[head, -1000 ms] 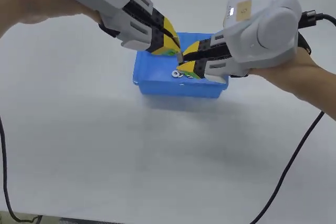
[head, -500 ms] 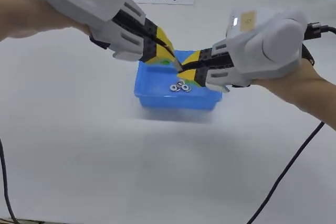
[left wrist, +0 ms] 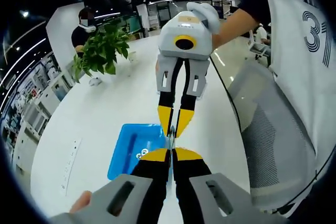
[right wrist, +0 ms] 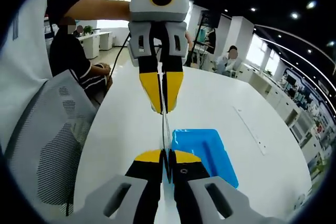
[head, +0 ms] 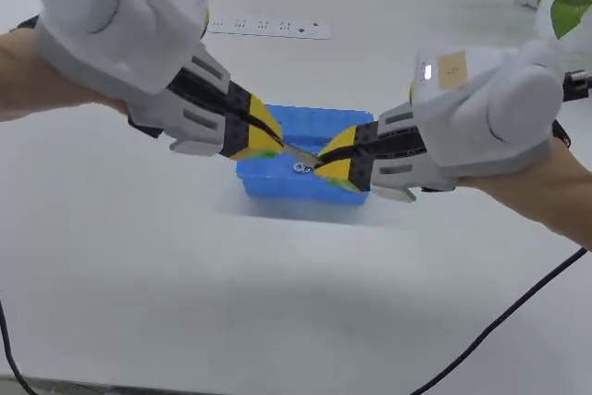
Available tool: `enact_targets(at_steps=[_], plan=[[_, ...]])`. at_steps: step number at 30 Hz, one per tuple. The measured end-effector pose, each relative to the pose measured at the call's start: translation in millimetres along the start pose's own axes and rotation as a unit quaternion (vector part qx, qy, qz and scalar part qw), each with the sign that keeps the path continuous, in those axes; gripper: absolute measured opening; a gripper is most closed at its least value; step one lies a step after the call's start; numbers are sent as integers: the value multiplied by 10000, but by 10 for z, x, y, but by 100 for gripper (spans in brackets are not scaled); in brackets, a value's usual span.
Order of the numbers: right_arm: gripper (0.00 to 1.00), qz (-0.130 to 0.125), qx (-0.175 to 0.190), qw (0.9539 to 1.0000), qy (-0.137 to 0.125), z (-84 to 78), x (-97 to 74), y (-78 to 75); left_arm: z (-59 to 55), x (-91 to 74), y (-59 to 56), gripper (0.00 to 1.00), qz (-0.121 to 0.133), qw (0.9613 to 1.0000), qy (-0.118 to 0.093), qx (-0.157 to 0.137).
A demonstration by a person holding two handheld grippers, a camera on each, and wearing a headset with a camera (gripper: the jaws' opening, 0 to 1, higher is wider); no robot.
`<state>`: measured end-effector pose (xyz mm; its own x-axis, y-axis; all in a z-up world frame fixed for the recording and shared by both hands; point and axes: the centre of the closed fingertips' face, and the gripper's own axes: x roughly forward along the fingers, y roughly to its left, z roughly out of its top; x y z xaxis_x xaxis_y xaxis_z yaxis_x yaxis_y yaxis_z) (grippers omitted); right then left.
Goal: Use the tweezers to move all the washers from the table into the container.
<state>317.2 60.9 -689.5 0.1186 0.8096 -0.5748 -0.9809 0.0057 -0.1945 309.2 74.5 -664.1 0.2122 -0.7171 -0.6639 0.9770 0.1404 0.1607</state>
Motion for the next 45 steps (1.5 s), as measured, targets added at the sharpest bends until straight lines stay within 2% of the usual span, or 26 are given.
enact_targets(at_steps=[5,10,16,20,21,22,24,27,29,35,40,43,44,45], plan=[[7,186,-25,9996,229,-119,19,173,-94,103,-168,6,-20,9997,-92,-208],[7,293,-118,9985,440,-245,117,235,-266,226,-227,6,-95,9991,-20,-408],[7,419,-101,9970,642,-418,290,226,-512,388,-204,6,-155,9976,184,-648],[7,512,-20,9957,778,-566,419,201,-702,520,-166,6,-279,9951,329,-893],[7,550,12,9953,798,-592,445,205,-751,545,-168,6,-319,9946,422,-891],[7,572,25,9946,862,-640,484,205,-790,591,-162,6,-332,9954,472,-769],[7,639,26,9933,961,-731,542,208,-869,676,-157,6,-401,9945,569,-786],[7,652,67,9922,1057,-847,596,176,-952,777,-118,6,-443,9936,608,-840],[7,675,121,9920,1063,-892,609,173,-989,816,-101,6,-531,9923,630,-925],[7,702,232,9910,1114,-1001,669,119,-1060,910,-52,7,-613,9916,678,-918],[7,774,226,9899,1163,-1054,698,136,-1116,967,-73,7,-655,9905,758,-944],[8,780,287,9901,1133,-1055,707,158,-1180,987,-89,7,-628,9900,963,-811],[8,778,291,9898,1161,-1072,709,165,-1148,993,-78,7,-618,9914,874,-757],[8,754,349,9896,1174,-1090,696,162,-1139,984,-100,7,-632,9908,865,-831]])
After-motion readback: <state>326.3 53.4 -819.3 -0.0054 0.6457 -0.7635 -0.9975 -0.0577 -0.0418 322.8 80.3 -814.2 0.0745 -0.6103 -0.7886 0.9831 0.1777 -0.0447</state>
